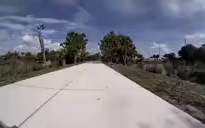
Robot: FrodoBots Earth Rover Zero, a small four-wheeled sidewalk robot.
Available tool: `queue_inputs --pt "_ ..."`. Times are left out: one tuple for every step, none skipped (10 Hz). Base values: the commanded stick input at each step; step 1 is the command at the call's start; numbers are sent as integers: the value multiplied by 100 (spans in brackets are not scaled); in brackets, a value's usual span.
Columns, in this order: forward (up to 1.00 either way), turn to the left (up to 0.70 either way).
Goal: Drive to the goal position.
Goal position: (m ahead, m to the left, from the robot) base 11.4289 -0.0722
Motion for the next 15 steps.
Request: queue_inputs --pt "85 0" --pt "85 0" --pt "85 0" --pt "85 0" --pt "85 0" --pt "85 0" --pt "85 0" --pt "85 0" --pt "85 0" --pt "85 0" --pt "85 0" --pt "85 0" --pt "85 0" --pt "85 0" --pt "85 0"
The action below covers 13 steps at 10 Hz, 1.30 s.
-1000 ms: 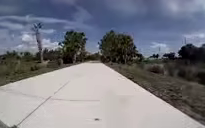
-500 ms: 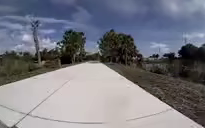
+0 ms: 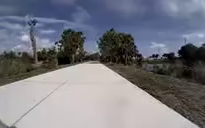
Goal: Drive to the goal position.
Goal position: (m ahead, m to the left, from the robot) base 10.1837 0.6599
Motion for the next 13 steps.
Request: queue_inputs --pt "85 0" --pt "85 0" --pt "85 0" --pt "85 0" --pt "85 0" --pt "85 0" --pt "85 0" --pt "85 0" --pt "85 34" --pt "85 30" --pt "85 9" --pt "85 0" --pt "85 0"
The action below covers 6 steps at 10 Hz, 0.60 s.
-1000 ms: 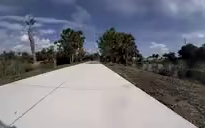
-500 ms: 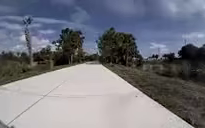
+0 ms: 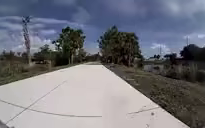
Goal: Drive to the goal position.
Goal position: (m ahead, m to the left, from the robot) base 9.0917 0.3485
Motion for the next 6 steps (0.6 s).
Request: queue_inputs --pt "85 0" --pt "85 0" --pt "85 0" --pt "85 0" --pt "85 0" --pt "85 0"
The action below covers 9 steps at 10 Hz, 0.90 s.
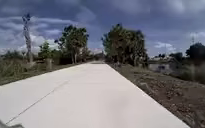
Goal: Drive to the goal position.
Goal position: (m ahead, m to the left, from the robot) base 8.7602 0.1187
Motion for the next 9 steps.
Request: queue_inputs --pt "85 0" --pt "85 0" --pt "85 0" --pt "85 0" --pt "85 0" --pt "85 0" --pt "85 0" --pt "85 0" --pt "85 0"
